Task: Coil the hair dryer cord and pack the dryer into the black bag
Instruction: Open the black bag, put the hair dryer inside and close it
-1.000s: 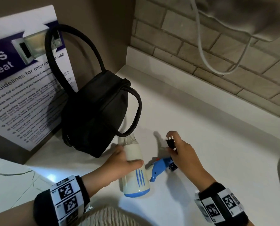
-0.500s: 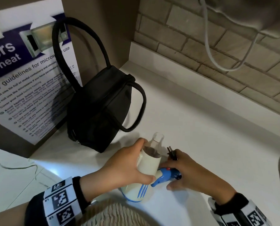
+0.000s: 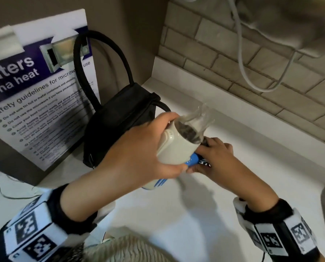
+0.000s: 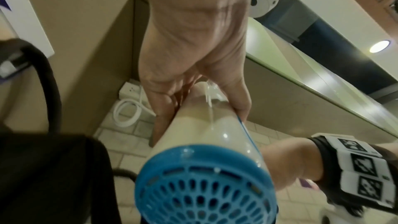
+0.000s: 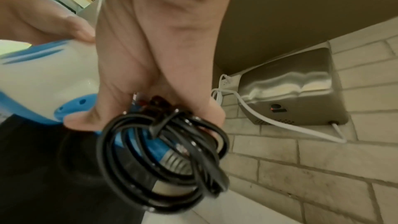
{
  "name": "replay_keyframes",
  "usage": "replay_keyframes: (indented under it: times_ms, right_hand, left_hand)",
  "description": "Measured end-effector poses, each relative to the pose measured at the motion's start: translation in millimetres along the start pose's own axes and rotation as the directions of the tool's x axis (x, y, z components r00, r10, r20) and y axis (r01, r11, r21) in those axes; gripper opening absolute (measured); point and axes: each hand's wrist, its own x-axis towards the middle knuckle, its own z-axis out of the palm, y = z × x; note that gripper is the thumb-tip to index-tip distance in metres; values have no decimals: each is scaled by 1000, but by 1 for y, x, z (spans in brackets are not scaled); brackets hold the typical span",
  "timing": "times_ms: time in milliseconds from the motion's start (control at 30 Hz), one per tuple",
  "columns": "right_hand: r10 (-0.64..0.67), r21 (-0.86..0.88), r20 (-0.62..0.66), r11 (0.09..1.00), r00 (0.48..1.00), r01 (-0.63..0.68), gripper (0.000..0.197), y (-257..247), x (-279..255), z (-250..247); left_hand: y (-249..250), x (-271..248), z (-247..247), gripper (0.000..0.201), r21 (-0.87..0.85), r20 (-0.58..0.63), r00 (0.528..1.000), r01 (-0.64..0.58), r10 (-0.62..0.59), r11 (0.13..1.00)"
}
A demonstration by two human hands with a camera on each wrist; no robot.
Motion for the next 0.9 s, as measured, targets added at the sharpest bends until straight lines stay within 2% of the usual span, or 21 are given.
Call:
replay_keyframes:
  times_ms: [100,200,300,400,467,533,600,633,733,800,900]
  right_hand:
    - [-12,83,-154,996,988,25,30,-10,18,-8]
    - [-6,-1,-295,1000,956,7,19,-17,33,-16]
    - [7,-12,-464,1000,886,-14,38,-28,40,-35]
    - [5,-52,-571,998,821,-43,25,-35,53,-55]
    - [-31,-112,-631,992,775,-51,23,-40,63,-65]
    - [-95,-183,-683,982,725,-44,26,-48,74,-69]
    - [-188,-283,-695,959,693,-23,36,-58,87,-68]
    - [-236,-332,-678,943,696,-3,40,-63,94,-66]
    - [-347,-438,-575,896,741,80,44,-71,109,-55]
    - [-395,-492,-515,863,761,116,43,-71,114,-48]
    - [-443,-546,-415,820,795,172,46,-68,115,-42]
  left_hand:
    - [0,4,-19,73,-36,-71,996,-64,61,997]
    - [-6,3,-37,67,-97,-60,991,-124,119,988]
    - [-27,-4,-50,51,-68,-182,973,-157,143,985]
    - [-61,-6,-48,35,59,-408,907,-87,103,995]
    - [-79,-6,-42,21,113,-532,846,34,31,993]
    - [-91,-4,-35,19,90,-578,812,155,-75,984]
    - [-101,-2,-30,24,29,-531,827,237,-185,971]
    - [-106,0,-28,22,11,-499,839,258,-218,966]
    - [-118,4,-28,33,-83,-400,878,250,-262,965]
    - [-121,2,-31,42,-135,-423,872,208,-246,969]
    - [-126,2,-35,43,-162,-458,859,171,-228,972]
